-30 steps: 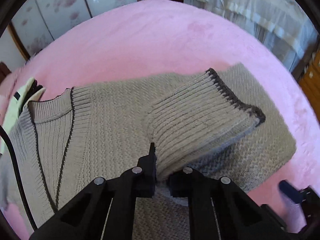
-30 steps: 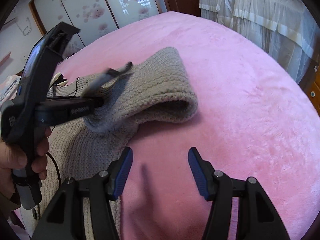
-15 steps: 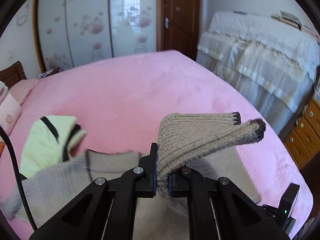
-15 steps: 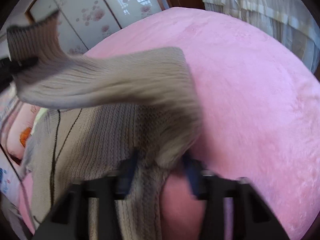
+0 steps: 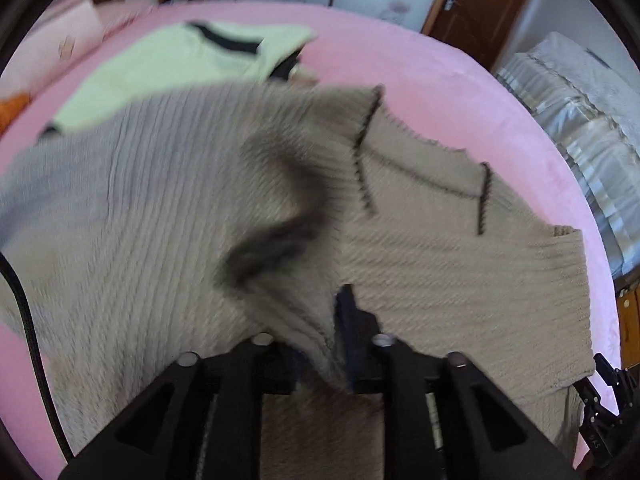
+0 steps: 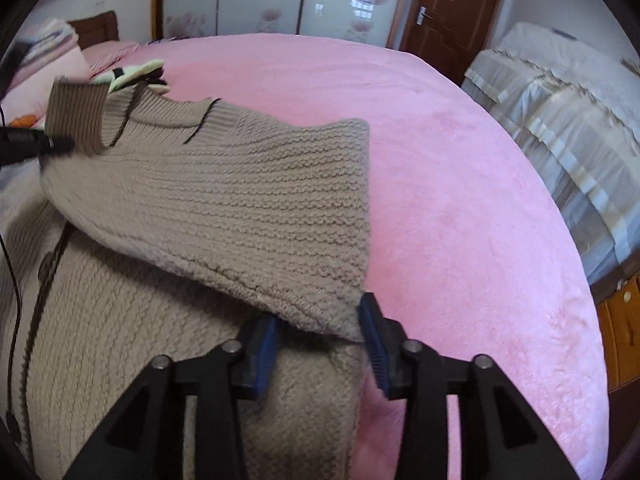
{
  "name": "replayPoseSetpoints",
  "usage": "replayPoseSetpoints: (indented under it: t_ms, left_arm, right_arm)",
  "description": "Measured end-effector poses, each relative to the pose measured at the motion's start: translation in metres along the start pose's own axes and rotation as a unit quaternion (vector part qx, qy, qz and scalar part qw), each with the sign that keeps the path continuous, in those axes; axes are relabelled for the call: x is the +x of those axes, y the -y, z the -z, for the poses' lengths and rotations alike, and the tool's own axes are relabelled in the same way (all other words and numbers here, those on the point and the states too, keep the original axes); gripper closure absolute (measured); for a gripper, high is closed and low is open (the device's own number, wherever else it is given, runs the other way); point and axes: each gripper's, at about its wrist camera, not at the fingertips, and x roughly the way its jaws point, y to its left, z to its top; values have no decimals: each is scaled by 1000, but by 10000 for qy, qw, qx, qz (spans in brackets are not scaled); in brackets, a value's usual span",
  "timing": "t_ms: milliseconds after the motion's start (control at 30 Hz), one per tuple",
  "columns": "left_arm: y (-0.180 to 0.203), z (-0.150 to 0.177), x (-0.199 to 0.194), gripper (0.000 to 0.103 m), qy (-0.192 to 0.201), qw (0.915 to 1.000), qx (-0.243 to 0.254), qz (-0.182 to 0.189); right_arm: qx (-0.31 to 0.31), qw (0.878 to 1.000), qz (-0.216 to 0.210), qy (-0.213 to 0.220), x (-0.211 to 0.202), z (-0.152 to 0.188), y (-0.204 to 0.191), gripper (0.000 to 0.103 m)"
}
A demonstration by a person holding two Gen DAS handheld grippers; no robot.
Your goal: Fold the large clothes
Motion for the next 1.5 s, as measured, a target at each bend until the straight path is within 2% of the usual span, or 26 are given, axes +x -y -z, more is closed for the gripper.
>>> replayPoseSetpoints:
  t_ms: [67,100,133,200,300,400,467,500,567,600,633,733,833,867,900,933,1033,1067,1133,1167,1200,1267,1333,1400,1467,1500]
  left_arm:
    - [-10,2,-6,74,11,9994,-148,300]
    - [-13,1,-10,65,-28,9988,-170,462]
    - [-15,0,-15,50,-65,9981,-136,594]
    - [-19,-3,-27,42,56,9979,-13,644]
    - [-27,-13,-36,41,187,9977,44,653]
    - [-35,-21,-19,42,-21,9983,-123,575]
    - [-42,-27,-2,42,-225,9976,-269,595]
    - [-42,-28,5,43,-296,9974,-339,568]
    - [-42,-27,10,65,-186,9982,-346,458]
    - [-41,-29,11,82,-154,9985,-332,416]
    - [-40,-30,12,89,-163,9984,-340,424]
    - [-36,-37,10,92,-22,9989,-291,371]
    - [-22,-45,4,93,261,9992,22,311]
    - [-17,-48,1,93,336,9989,108,292]
    - [-10,-50,-1,94,458,9984,211,249]
    - [-6,-53,-2,94,553,9979,263,217]
    - [-7,-56,1,94,694,9973,251,-29]
    - [-8,-55,14,94,518,9981,209,-259]
    - [-12,-49,35,92,138,9987,168,-464]
    - [-11,-46,37,91,156,9984,184,-513]
    - [-8,-44,35,88,261,9975,259,-599]
    - [-4,-45,30,84,228,9969,339,-674]
    - [1,-47,21,75,147,9954,448,-834]
    - [9,-48,4,74,248,9927,537,-1046]
    - [19,-46,-15,67,425,9926,565,-988]
    - [26,-45,-25,58,532,9931,574,-868]
  right_arm:
    - [-64,10000,-59,-21,-3,4,-1,44]
    - [-84,9999,-108,-46,-6,7,-2,44]
    - [-91,9998,-190,-74,-9,10,-2,44]
    - [-27,9986,-517,-142,-13,8,3,44]
    - [305,9928,-1147,-169,-21,8,14,44]
    - [871,9798,-1797,-44,-26,-3,33,43]
    - [1227,9746,-1874,78,-25,-15,44,35]
    - [1323,9743,-1816,131,-23,-21,47,34]
    - [1463,9761,-1595,186,-14,-36,52,34]
    - [1541,9763,-1508,174,-6,-45,55,34]
    - [1632,9762,-1418,147,4,-55,59,34]
    - [1787,9778,-1095,22,37,-81,64,34]
    - [1819,9798,-754,-355,72,-94,68,34]
    - [1799,9800,-678,-512,82,-96,68,46]
    - [1743,9801,-691,-653,93,-96,67,64]
    - [1713,9798,-727,-727,96,-96,68,86]
    - [1845,9809,-534,-321,84,-93,74,89]
    - [1968,9790,-441,-299,84,-89,77,90]
    - [2170,9747,-238,-490,98,-77,85,90]
    - [2248,9725,-292,-529,101,-74,88,89]
    - [2299,9714,-326,-492,99,-73,89,88]
    - [2339,9705,-350,-462,87,-75,89,81]
    - [2237,9733,-346,-394,71,-76,87,79]
    - [2048,9778,-424,-142,45,-78,80,79]
    - [1868,9809,-539,45,26,-81,67,79]
    - [1757,9822,-655,121,15,-80,56,79]
